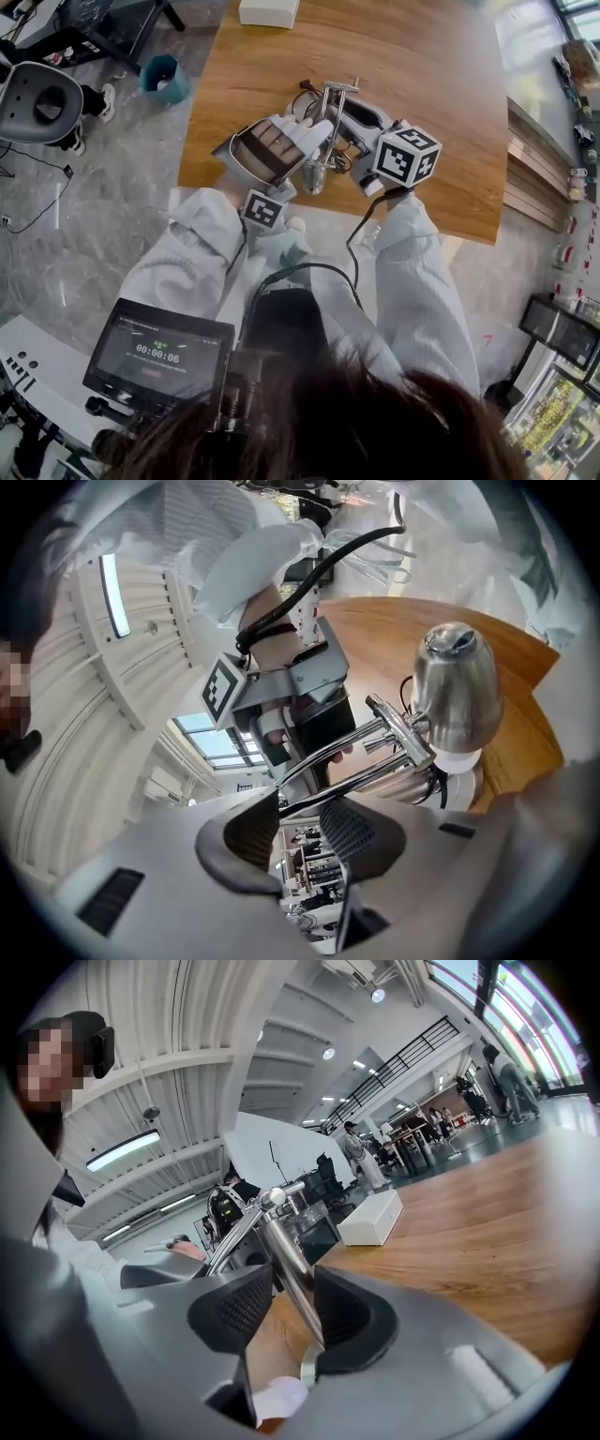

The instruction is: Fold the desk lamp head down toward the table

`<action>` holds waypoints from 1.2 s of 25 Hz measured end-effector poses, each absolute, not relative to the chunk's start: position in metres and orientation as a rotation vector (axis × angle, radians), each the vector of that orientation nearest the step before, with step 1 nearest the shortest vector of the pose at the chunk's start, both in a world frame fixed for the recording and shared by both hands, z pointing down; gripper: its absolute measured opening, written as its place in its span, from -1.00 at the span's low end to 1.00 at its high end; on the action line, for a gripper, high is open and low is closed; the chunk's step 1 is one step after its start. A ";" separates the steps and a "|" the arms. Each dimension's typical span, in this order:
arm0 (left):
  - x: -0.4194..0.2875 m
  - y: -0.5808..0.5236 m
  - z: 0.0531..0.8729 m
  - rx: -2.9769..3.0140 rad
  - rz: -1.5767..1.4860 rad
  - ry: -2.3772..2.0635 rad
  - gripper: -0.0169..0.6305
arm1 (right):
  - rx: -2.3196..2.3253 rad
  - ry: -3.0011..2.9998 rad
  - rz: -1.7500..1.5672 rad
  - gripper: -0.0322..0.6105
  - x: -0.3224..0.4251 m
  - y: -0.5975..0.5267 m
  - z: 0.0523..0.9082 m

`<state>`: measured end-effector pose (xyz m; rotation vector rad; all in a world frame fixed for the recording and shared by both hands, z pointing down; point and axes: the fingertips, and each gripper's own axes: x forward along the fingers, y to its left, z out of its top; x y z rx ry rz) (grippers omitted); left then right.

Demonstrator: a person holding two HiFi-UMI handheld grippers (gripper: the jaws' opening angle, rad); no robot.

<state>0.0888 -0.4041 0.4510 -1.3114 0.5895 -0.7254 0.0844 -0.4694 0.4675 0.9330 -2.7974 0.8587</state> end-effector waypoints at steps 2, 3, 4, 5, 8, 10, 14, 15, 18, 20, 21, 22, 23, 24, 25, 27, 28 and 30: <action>0.087 -0.405 0.453 -1.335 -0.727 0.595 -0.57 | 0.960 -2.795 0.881 -0.47 0.084 -0.470 0.471; 0.087 -0.405 0.454 -1.339 -0.726 0.596 -0.56 | 0.973 -2.789 0.887 -0.47 0.083 -0.470 0.473; 0.086 -0.405 0.454 -1.338 -0.724 0.599 -0.56 | 0.986 -2.778 0.889 -0.47 0.083 -0.469 0.476; 0.085 -0.406 0.455 -1.332 -0.723 0.603 -0.56 | 0.997 -2.764 0.888 -0.48 0.083 -0.469 0.479; 0.083 -0.408 0.454 -1.326 -0.717 0.630 -0.55 | 1.023 -2.736 0.887 -0.51 0.086 -0.467 0.486; 0.081 -0.410 0.454 -1.361 -0.725 0.657 -0.53 | 1.040 -2.738 0.891 -0.51 0.089 -0.467 0.486; 0.065 -0.403 0.458 -1.500 -0.794 0.716 -0.52 | 1.073 -2.729 0.853 -0.51 0.096 -0.459 0.476; 0.058 -0.401 0.456 -1.558 -0.824 0.747 -0.52 | 1.082 -2.718 0.822 -0.51 0.098 -0.453 0.470; 0.037 -0.399 0.445 -1.770 -0.900 0.915 -0.53 | 1.122 -2.668 0.716 -0.55 0.109 -0.435 0.459; 0.026 -0.406 0.440 -1.926 -0.930 1.048 -0.53 | 1.168 -2.652 0.673 -0.64 0.115 -0.430 0.456; 0.023 -0.410 0.436 -2.005 -0.933 1.105 -0.53 | 1.196 -2.648 0.646 -0.68 0.117 -0.430 0.454; 0.021 -0.414 0.430 -2.084 -0.924 1.157 -0.53 | 1.223 -2.644 0.609 -0.73 0.118 -0.429 0.450; 0.021 -0.416 0.421 -2.158 -0.901 1.206 -0.56 | 1.251 -2.639 0.567 -0.78 0.118 -0.427 0.443; 0.021 -0.417 0.410 -2.221 -0.869 1.255 -0.61 | 1.278 -2.638 0.526 -0.82 0.118 -0.425 0.434; 0.021 -0.418 0.397 -2.266 -0.832 1.307 -0.71 | 1.305 -2.641 0.492 -0.88 0.118 -0.423 0.424; 0.023 -0.418 0.371 -2.309 -0.765 1.392 -0.91 | 1.350 -2.661 0.444 -0.89 0.116 -0.417 0.402; 0.024 -0.419 0.361 -2.323 -0.743 1.414 -0.94 | 1.370 -2.674 0.424 -0.89 0.116 -0.415 0.391; 0.028 -0.419 0.348 -2.366 -0.711 1.437 -0.94 | 1.414 -2.698 0.383 -0.89 0.115 -0.411 0.371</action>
